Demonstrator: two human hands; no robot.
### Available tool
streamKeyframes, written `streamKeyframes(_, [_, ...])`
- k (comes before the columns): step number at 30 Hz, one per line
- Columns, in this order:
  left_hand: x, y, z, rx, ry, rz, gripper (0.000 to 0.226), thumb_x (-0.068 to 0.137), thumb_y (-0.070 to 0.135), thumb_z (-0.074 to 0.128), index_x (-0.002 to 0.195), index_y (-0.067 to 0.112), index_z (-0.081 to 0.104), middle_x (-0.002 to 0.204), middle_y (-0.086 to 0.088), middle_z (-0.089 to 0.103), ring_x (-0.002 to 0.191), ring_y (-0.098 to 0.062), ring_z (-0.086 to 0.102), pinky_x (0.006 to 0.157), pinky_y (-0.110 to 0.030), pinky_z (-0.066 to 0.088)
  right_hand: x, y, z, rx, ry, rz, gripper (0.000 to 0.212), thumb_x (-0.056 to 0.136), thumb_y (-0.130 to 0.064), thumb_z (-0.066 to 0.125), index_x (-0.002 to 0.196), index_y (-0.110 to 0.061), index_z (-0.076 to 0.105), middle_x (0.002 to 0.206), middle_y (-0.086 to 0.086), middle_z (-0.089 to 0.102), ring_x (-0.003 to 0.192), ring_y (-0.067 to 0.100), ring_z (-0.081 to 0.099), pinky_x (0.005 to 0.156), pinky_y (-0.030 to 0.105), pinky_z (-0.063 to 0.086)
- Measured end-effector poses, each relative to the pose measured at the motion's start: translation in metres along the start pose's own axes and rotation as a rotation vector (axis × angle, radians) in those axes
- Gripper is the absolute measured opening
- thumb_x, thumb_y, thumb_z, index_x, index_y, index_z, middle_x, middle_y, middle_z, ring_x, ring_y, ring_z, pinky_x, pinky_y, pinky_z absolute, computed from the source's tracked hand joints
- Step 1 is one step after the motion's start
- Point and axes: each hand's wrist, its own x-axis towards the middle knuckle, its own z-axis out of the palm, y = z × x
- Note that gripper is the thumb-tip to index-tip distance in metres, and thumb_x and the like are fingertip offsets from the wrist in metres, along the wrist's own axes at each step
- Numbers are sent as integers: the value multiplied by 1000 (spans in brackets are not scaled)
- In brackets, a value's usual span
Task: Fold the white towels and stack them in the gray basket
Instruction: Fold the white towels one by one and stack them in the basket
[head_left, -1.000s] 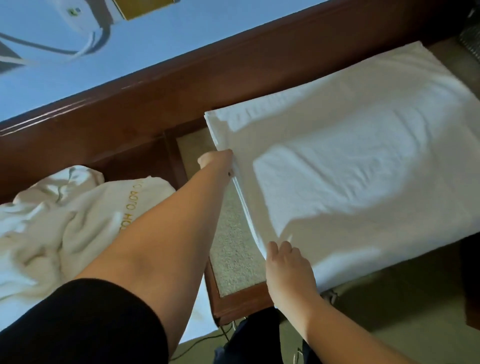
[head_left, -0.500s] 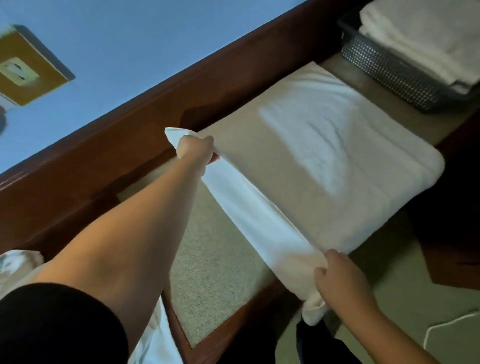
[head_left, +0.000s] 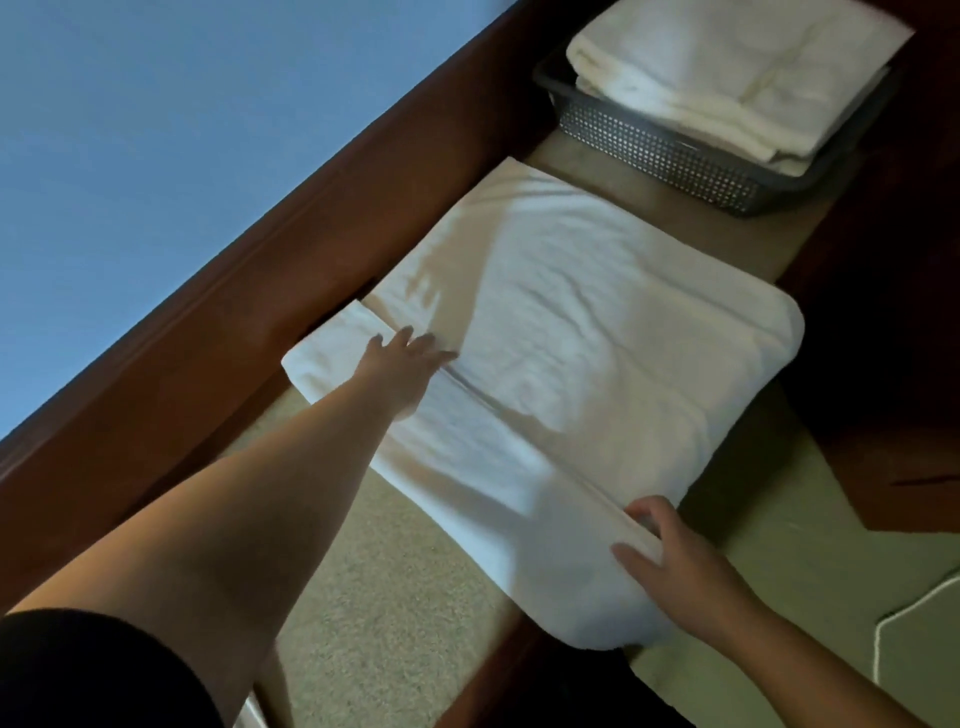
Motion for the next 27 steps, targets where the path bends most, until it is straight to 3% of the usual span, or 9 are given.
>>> streamKeyframes(4, [12, -12, -9, 134, -1, 27, 75, 87, 13, 64, 152, 25, 28, 151, -5, 38, 140, -30, 37, 106, -49, 45, -3, 20, -5, -121, 15, -124, 28, 101, -37, 61, 111, -57, 44, 118, -22, 57, 105, -1, 59, 87, 32, 56])
streamKeyframes(7, [24, -23, -28, 251, -105, 49, 67, 86, 32, 69, 144, 22, 38, 142, -7, 42, 134, -30, 39, 102, -48, 42, -7, 34, -6, -170, 12, -164, 25, 105, -38, 54, 112, -61, 47, 120, -22, 54, 103, 1, 60, 86, 35, 56])
streamKeyframes(11, [34, -52, -40, 467, -177, 46, 43, 91, 31, 59, 134, 26, 53, 137, -4, 48, 132, -28, 41, 103, -46, 44, -11, 38, 0, -181, -9, -144, 29, 102, -42, 58, 123, -58, 46, 127, -21, 50, 110, 4, 58, 86, 31, 53])
streamKeyframes(15, [39, -77, -28, 409, -58, 23, 31, 94, 19, 55, 123, 27, 60, 128, 0, 55, 121, -25, 48, 95, -42, 45, -15, 33, 20, -111, 100, -50, 40, 93, -46, 70, 122, -51, 42, 128, -20, 48, 112, 9, 58, 87, 33, 51])
streamKeyframes(18, [38, -89, -20, 336, 10, 35, 27, 98, 32, 58, 125, 32, 60, 130, 4, 57, 123, -23, 46, 95, -44, 44, -14, 33, 30, -73, 205, 24, 40, 91, -50, 71, 123, -38, 51, 120, -18, 49, 105, 9, 60, 85, 34, 53])
streamKeyframes(22, [36, -93, -12, 221, 58, -3, 23, 98, 41, 63, 117, 29, 63, 124, 2, 61, 123, -26, 47, 93, -47, 43, -8, 36, 34, -64, 231, 75, 31, 89, -56, 71, 110, -34, 61, 106, -12, 53, 91, 7, 59, 76, 33, 52])
streamKeyframes(27, [36, -96, 10, 178, 169, -28, 19, 96, 42, 65, 108, 28, 64, 118, 0, 64, 117, -27, 49, 89, -46, 45, -5, 43, 29, 18, 203, -10, 24, 79, -34, 82, 82, -33, 57, 102, -14, 49, 94, 14, 56, 74, 28, 46])
